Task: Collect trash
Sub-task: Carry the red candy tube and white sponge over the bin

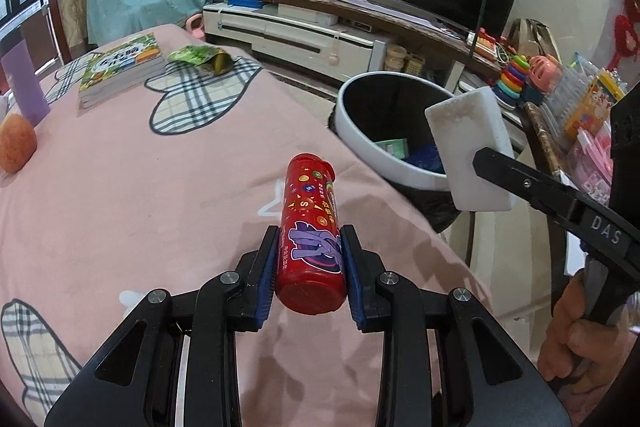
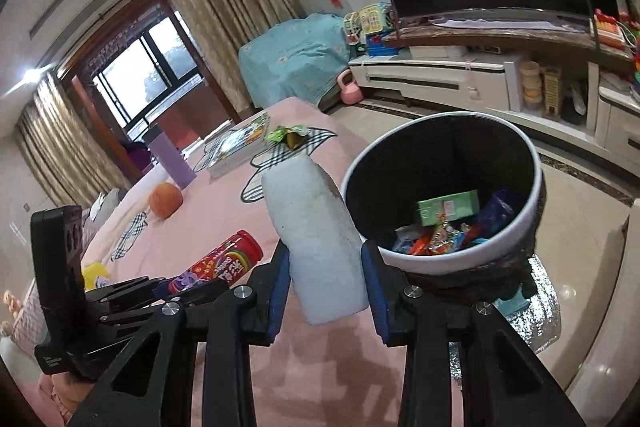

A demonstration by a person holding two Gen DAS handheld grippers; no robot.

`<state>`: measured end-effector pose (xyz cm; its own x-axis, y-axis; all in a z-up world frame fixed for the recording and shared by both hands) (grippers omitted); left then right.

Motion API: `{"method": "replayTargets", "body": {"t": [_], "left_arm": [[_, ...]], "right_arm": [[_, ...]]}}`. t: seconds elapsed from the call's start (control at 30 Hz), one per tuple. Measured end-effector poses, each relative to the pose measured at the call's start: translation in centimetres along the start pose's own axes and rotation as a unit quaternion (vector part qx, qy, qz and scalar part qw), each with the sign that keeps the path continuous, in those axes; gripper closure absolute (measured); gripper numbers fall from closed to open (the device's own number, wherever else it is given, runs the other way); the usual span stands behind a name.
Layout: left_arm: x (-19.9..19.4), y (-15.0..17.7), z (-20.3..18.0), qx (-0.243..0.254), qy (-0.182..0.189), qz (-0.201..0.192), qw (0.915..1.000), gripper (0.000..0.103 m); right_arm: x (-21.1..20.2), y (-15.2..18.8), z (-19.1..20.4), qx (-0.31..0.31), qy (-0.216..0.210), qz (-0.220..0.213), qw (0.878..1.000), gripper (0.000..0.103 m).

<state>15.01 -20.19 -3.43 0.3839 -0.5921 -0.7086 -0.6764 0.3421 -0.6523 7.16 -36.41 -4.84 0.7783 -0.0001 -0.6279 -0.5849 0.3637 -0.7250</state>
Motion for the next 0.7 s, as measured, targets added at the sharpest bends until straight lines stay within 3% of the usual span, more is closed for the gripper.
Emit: {"method": "replayTargets", "body": {"t": [0.7], "left_arm": [[3.4,-5.1,-5.6,0.056,0.033,0.002,0.9979,0.075]], "right_arm": [[-0.1,-2.4,-5.4,0.050,0.034,-0.013,0.998,0.068]]}}
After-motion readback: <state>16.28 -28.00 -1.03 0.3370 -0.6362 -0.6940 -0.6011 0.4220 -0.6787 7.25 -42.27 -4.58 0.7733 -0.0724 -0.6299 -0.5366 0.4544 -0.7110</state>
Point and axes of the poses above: each gripper's, at about its wrist camera, not at the fingertips, and x roughly the way its jaws point, z to its left, y to its underside, the point moved 1 cm from there along x, roughly the way its jaws point, and after that the axes turned 13 degrees about y, right-handed, at the moved point
